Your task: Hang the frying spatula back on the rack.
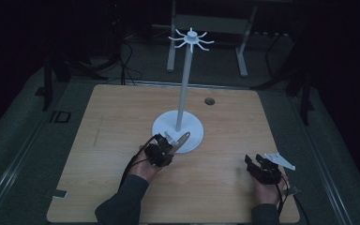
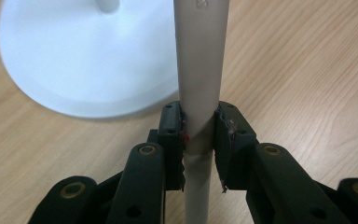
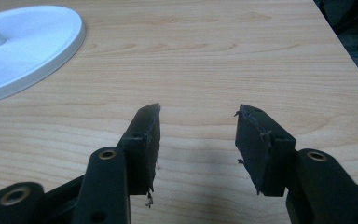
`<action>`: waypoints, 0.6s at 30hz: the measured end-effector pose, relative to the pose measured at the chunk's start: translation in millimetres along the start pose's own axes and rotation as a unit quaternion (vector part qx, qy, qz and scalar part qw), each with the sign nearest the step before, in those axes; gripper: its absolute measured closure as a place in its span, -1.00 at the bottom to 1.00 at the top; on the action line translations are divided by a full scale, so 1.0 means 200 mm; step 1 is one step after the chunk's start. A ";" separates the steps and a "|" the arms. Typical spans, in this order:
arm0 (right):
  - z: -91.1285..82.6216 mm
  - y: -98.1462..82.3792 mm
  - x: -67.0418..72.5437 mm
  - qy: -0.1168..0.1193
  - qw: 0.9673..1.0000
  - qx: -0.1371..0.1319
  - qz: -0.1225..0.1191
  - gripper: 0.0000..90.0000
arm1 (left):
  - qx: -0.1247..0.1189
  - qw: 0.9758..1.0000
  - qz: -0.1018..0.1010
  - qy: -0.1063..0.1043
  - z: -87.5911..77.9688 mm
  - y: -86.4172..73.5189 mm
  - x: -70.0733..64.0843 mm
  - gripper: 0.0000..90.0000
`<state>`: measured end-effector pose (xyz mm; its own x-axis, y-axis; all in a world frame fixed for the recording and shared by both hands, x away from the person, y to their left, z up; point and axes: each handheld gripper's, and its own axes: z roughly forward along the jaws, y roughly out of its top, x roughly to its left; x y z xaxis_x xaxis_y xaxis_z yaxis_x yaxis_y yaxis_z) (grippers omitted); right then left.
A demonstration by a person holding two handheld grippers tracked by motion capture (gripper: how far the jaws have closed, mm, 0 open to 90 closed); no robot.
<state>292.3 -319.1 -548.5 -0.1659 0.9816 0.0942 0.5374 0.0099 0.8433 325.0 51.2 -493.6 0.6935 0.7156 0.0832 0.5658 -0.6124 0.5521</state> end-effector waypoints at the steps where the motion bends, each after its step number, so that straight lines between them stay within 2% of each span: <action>1: 0.00 0.00 0.00 0.000 1.000 -0.001 0.001 0.10 | -0.007 1.000 -0.002 0.003 -0.01 0.00 0.00 0.64; 2: 0.00 0.00 0.00 -0.002 1.000 -0.001 0.002 0.10 | -0.007 1.000 -0.002 0.003 -0.01 0.00 0.00 0.65; 5: 0.00 0.00 -0.01 -0.003 1.000 -0.003 0.002 0.09 | -0.038 0.999 -0.014 0.012 -0.07 0.01 0.00 0.65; 9: 0.00 0.00 0.00 -0.005 1.000 -0.004 -0.003 0.08 | -0.060 0.998 -0.018 0.021 -0.11 0.03 -0.01 0.65; 18: 0.00 0.00 0.00 -0.005 1.000 -0.004 -0.002 0.07 | -0.116 0.991 -0.032 0.058 -0.21 0.06 -0.03 0.65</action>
<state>291.9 -319.6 -548.3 -0.1594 0.9835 0.0851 0.5299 0.0125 0.8480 308.1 53.9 -452.1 0.5964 0.7922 0.1291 0.4791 -0.4804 0.7346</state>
